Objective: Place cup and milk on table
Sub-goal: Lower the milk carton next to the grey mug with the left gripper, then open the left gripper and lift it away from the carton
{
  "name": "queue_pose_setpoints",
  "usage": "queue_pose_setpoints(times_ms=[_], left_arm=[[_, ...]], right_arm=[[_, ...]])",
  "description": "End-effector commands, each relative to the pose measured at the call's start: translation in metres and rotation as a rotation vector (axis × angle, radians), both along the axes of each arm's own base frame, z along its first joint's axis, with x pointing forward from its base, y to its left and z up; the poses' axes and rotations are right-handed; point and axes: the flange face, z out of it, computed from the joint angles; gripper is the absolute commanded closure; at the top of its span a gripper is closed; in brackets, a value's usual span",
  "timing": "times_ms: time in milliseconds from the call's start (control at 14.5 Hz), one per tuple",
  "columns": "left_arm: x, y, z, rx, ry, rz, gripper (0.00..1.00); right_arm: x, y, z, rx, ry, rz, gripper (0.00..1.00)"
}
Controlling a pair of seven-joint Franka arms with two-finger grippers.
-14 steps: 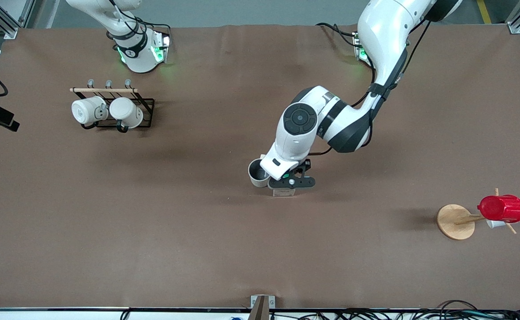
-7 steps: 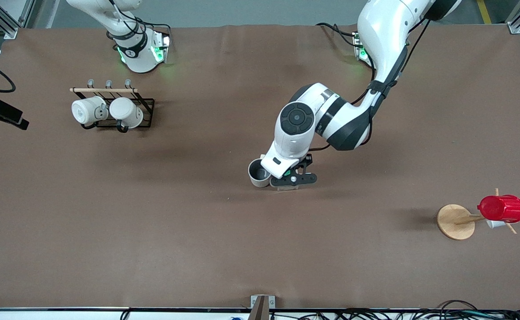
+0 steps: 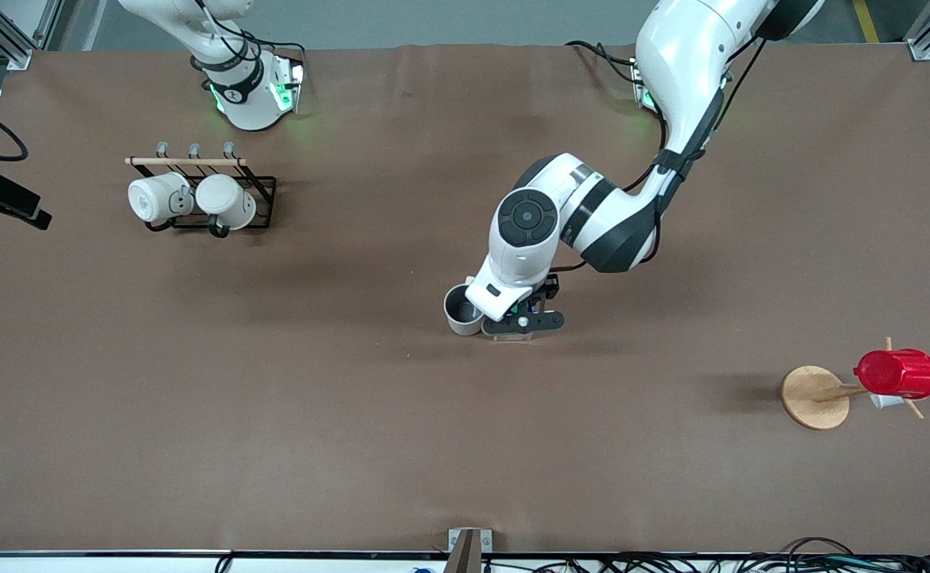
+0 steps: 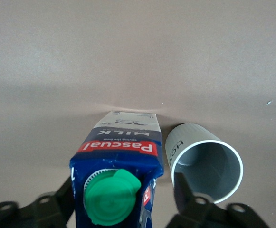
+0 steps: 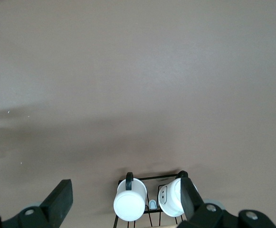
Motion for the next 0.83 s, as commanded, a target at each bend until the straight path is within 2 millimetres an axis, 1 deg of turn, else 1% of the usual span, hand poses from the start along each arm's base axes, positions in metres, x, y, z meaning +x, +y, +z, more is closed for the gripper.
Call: queue_pose_setpoints(times_ms=[0, 69, 138, 207, 276, 345, 552, 621, 690, 759], left_arm=[[0.002, 0.004, 0.036, -0.007, -0.044, 0.020, 0.00], [0.007, 0.015, 0.062, -0.011, -0.069, 0.035, 0.00], [0.012, 0.034, 0.086, 0.005, -0.077, 0.052, 0.00], [0.020, 0.055, 0.111, 0.010, -0.092, 0.083, 0.00], [0.031, 0.084, 0.136, 0.018, -0.118, 0.120, 0.00], [0.037, 0.110, 0.153, 0.045, -0.129, 0.145, 0.00], [0.043, 0.183, 0.212, 0.108, -0.151, 0.143, 0.00], [0.045, 0.213, 0.228, 0.115, -0.138, 0.146, 0.00], [0.047, 0.243, 0.238, 0.122, -0.116, 0.126, 0.00], [0.046, 0.265, 0.249, 0.125, -0.099, 0.074, 0.00]], right_arm=[[-0.008, 0.002, 0.001, 0.013, -0.009, -0.007, 0.00], [-0.008, 0.002, 0.000, 0.014, -0.005, -0.007, 0.00], [-0.008, 0.002, 0.001, 0.015, -0.005, -0.007, 0.00], [-0.008, 0.002, 0.001, 0.014, -0.005, -0.007, 0.00], [-0.008, 0.002, 0.001, 0.015, -0.005, -0.007, 0.00], [-0.008, 0.002, 0.001, 0.015, -0.005, -0.007, 0.00], [-0.008, 0.003, 0.000, 0.014, -0.003, -0.001, 0.00], [-0.008, 0.003, 0.000, 0.016, -0.004, 0.001, 0.00], [-0.008, 0.003, 0.000, 0.016, -0.004, 0.002, 0.00], [-0.008, 0.003, 0.000, 0.014, -0.002, 0.007, 0.00]])
